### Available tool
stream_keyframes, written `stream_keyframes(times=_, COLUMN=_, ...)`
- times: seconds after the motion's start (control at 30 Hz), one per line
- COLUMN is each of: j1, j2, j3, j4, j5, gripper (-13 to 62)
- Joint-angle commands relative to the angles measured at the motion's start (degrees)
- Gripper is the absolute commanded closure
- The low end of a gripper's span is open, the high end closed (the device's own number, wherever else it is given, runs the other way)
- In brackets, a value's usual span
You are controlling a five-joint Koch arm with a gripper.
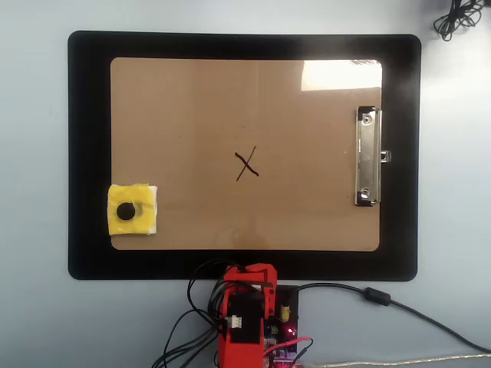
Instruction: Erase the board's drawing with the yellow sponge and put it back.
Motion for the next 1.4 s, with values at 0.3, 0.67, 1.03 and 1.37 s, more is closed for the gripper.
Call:
stream_keyframes(times=0.3, j1=-31.1, j2=0.0, j3=-14.2, j4=-35.5, j5=-3.8, gripper=15.9)
stream_keyframes(times=0.67, j1=-53.7, j2=-13.4, j3=2.5, j4=-94.7, j5=-20.4, gripper=16.3)
stream_keyframes(times=1.03, j1=-56.5, j2=-36.7, j3=5.4, j4=-120.8, j5=-15.9, gripper=16.2)
stream_keyframes(times=1.37, j1=-56.6, j2=-42.1, j3=6.1, j4=-123.4, j5=-11.4, gripper=18.3)
